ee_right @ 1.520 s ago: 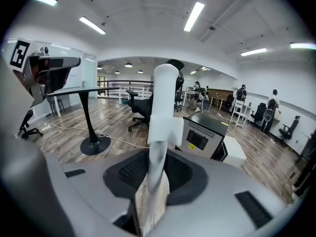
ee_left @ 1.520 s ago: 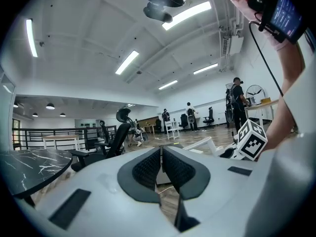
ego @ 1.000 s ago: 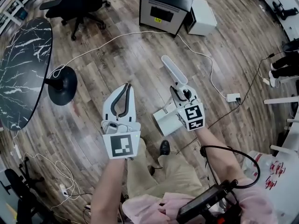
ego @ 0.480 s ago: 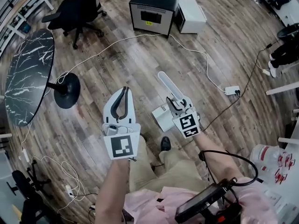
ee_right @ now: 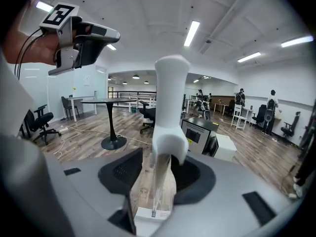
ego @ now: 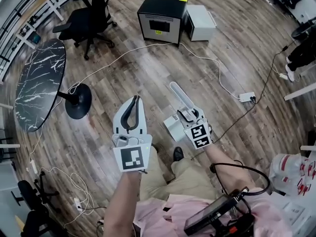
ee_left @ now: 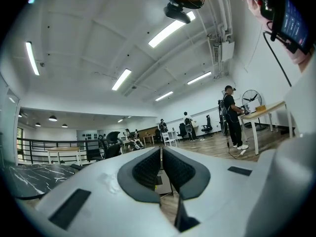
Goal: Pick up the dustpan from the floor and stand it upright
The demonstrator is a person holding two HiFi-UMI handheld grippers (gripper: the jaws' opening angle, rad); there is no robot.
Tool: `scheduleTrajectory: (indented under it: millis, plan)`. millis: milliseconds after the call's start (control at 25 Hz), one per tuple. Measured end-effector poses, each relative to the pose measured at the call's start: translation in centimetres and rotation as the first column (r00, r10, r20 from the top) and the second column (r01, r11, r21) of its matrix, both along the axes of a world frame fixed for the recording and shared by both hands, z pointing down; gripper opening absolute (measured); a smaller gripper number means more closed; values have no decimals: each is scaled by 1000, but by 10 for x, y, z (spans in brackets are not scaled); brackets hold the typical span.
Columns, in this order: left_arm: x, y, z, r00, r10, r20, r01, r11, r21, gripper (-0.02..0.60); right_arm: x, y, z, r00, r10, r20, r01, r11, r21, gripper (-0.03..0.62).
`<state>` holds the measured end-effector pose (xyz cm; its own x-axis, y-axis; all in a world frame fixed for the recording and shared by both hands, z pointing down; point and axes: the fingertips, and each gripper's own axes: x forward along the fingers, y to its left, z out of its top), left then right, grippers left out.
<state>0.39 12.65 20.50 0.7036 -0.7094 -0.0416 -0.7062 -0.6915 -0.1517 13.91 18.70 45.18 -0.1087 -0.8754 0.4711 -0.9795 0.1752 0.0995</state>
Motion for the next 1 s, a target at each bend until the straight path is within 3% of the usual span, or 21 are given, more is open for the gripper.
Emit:
scheduleTrajectory:
  millis: [280, 480, 680, 1000]
  plan:
    - [8, 19, -30, 999, 15, -36, -14, 1000, 15, 23, 9, 23, -17, 992, 89, 91, -89, 996, -8, 210]
    - [19, 27, -56, 998, 25, -55, -24, 999, 29, 23, -2, 45, -66, 996, 38, 78, -42, 998, 41, 210]
    - [25, 27, -87, 996, 24, -83, -21, 999, 44, 23, -2, 60, -142, 998, 26, 49, -33, 989, 141, 202]
    - [42, 3, -145, 996, 47, -74, -37, 992, 121, 23, 18, 4, -278, 993, 91, 71, -110, 935, 337, 106]
